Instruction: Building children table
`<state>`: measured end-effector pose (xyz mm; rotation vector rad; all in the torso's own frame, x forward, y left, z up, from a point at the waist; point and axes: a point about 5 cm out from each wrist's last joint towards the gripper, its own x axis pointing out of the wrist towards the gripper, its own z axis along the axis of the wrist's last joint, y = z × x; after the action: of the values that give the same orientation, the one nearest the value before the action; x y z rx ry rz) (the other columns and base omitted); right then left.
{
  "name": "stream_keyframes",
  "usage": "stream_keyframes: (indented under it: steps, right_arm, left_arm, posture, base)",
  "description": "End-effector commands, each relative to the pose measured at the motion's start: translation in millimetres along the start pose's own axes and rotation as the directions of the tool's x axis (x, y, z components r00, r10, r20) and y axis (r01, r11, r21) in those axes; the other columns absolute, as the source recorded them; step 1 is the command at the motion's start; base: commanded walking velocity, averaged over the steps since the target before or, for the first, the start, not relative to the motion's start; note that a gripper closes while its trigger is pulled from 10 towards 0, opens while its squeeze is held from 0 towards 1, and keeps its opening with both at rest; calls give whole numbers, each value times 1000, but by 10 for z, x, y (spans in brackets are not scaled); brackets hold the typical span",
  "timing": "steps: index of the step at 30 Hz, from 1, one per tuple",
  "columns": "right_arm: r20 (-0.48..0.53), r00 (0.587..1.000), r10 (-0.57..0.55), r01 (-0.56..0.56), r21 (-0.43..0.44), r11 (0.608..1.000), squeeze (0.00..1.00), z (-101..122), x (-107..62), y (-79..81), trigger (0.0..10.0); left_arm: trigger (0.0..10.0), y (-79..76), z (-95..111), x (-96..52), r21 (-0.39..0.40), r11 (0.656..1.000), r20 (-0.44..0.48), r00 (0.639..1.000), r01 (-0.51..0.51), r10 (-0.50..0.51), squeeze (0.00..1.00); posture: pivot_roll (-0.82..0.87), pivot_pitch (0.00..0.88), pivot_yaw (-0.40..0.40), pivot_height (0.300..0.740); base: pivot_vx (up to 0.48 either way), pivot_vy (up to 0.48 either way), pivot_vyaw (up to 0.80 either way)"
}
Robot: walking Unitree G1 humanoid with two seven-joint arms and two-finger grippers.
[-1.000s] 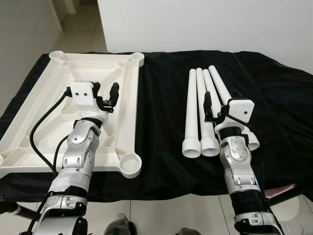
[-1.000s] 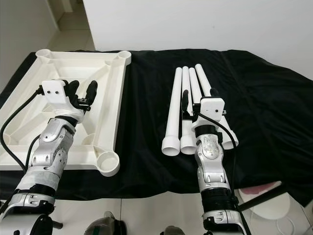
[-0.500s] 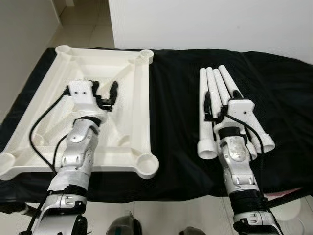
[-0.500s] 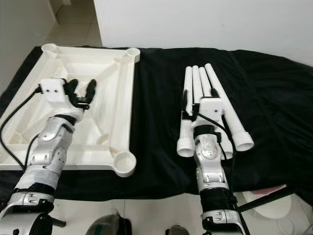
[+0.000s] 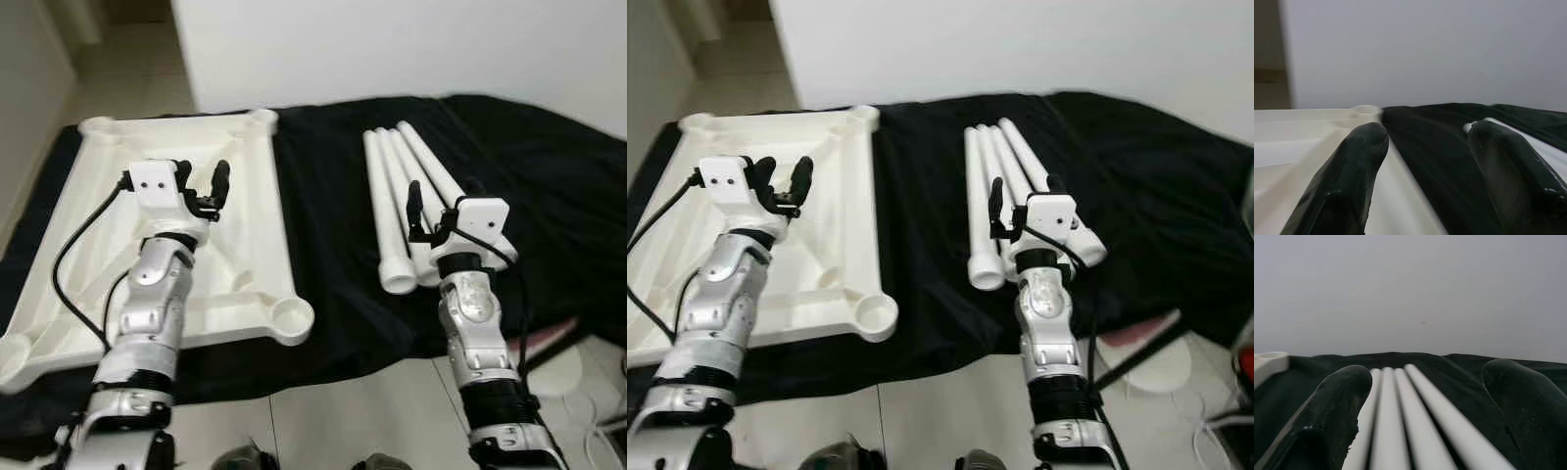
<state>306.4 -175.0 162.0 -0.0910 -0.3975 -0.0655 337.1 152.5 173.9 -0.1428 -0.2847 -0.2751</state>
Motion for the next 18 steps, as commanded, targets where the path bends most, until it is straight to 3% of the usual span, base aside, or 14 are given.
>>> stream_keyframes:
  steps: [1, 12, 18]
  right_arm:
    - [5, 1000, -14, 14, 7, 1000, 0, -2, 0, -2, 10000]
    - [-2, 1000, -13, 13, 1, 1000, 0, -12, -5, 10, 10000]
    - [-1, 1000, -15, 15, 4, 1000, 0, -14, -5, 10, 10000]
  left_arm:
    - [10000, 16, -9, -9, 23, 1000, -9, 1000, 6, -6, 0]
    - [10000, 7, -6, -12, 82, 996, -15, 1000, 27, -25, 0]
    - [10000, 11, -7, -7, 40, 999, -8, 1000, 18, -17, 0]
  posture:
    - [3, 0, 17, 740]
    - [5, 0, 20, 740]
    - [4, 0, 22, 740]
  base:
    - [0, 0, -619]
    - [0, 0, 0]
    - [0, 0, 0]
